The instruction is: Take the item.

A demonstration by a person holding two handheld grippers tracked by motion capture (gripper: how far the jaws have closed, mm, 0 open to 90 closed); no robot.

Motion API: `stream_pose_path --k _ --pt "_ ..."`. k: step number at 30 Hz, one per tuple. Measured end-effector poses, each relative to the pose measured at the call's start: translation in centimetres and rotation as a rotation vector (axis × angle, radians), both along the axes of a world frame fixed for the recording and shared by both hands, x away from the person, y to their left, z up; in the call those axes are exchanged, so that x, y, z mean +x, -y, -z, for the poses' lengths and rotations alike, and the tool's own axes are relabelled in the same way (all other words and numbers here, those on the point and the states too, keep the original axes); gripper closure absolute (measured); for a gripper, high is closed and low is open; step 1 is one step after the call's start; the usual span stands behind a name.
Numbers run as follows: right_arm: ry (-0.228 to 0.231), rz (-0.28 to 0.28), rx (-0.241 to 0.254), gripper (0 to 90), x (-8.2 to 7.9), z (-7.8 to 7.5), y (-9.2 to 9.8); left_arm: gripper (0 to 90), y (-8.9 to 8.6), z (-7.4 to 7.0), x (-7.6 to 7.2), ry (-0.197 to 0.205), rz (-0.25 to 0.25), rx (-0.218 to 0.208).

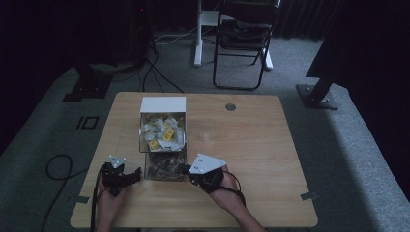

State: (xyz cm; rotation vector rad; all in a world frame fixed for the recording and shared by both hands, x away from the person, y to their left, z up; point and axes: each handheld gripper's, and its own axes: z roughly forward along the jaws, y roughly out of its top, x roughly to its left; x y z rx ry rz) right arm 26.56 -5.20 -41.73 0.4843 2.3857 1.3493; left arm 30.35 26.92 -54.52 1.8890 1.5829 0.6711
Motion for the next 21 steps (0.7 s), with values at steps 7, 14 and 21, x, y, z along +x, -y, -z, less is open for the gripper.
stream_pose_path --k 7,14,21 --pt "0.003 0.016 0.0 90.0 0.1 -0.2 0.7 15.1 0.0 0.0 0.0 0.0 0.0 0.0" --pt "0.002 0.03 0.0 90.0 0.3 -0.2 1.1 15.1 0.0 0.0 0.0 0.0 0.0 0.0" --pt "0.0 0.048 0.006 90.0 0.7 -0.2 1.6 15.1 0.0 0.0 0.0 0.0 0.0 0.0"
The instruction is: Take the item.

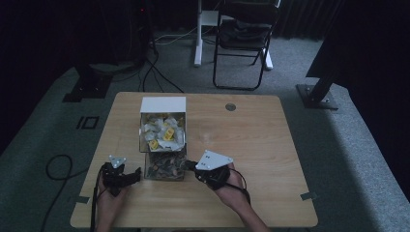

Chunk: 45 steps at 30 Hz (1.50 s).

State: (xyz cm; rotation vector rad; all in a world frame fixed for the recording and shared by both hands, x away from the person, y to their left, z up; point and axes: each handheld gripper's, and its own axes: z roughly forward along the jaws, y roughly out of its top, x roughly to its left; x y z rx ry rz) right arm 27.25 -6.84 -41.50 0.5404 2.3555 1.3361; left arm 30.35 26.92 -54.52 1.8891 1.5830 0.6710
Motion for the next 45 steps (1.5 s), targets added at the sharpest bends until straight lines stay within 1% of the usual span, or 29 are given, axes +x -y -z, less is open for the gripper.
stream_pose_path --k 10,18,42,45 --pt "0.003 0.026 0.007 90.0 0.6 -0.2 0.7 15.1 0.0 0.0 0.0 0.0 0.0 0.0" --pt "-0.007 0.045 0.009 90.0 1.1 0.0 1.1 15.1 0.0 0.0 0.0 0.0 0.0 0.0" --pt "0.001 0.082 0.006 90.0 2.7 0.0 1.5 15.1 0.0 0.0 0.0 0.0 0.0 0.0" --pt "-0.007 0.09 0.008 90.0 3.0 0.0 1.5 15.1 0.0 0.0 0.0 -0.001 0.001 0.0"
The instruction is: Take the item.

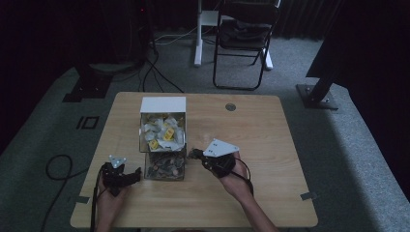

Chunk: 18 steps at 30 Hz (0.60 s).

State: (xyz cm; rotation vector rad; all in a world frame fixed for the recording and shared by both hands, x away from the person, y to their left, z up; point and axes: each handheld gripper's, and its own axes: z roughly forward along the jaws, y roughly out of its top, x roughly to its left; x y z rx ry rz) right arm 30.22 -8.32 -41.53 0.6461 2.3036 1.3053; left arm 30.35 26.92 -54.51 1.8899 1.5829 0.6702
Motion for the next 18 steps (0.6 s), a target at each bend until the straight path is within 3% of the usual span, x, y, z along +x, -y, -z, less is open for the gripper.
stream_pose_path --k 18 --pt "-0.003 0.018 0.001 90.0 1.3 -0.1 -0.2 15.1 0.0 0.0 0.0 0.0 0.0 0.0"
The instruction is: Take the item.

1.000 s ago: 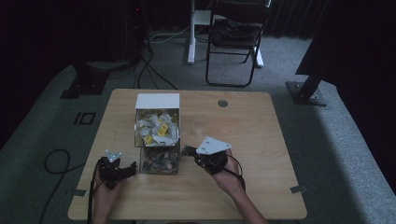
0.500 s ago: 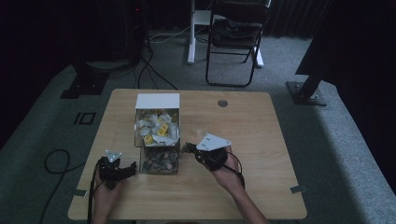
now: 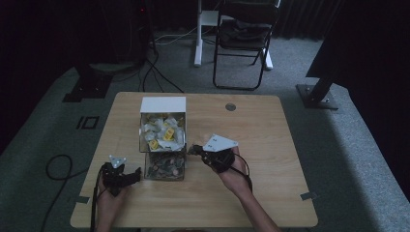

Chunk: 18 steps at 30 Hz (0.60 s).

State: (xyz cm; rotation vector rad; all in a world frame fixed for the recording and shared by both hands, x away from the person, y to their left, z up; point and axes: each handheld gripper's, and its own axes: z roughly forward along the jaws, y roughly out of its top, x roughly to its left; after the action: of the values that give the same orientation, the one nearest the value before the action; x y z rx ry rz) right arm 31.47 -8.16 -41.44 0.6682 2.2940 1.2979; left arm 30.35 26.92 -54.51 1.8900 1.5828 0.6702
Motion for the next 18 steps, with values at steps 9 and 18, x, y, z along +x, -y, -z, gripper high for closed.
stream_pose_path --k 9,18 --pt "-0.01 0.019 0.003 90.0 0.9 0.3 0.1 15.1 0.0 0.0 0.0 -0.003 0.003 0.003" --pt "-0.015 0.041 0.004 90.0 1.8 0.5 0.3 15.1 0.0 0.0 0.0 -0.003 0.003 0.003"
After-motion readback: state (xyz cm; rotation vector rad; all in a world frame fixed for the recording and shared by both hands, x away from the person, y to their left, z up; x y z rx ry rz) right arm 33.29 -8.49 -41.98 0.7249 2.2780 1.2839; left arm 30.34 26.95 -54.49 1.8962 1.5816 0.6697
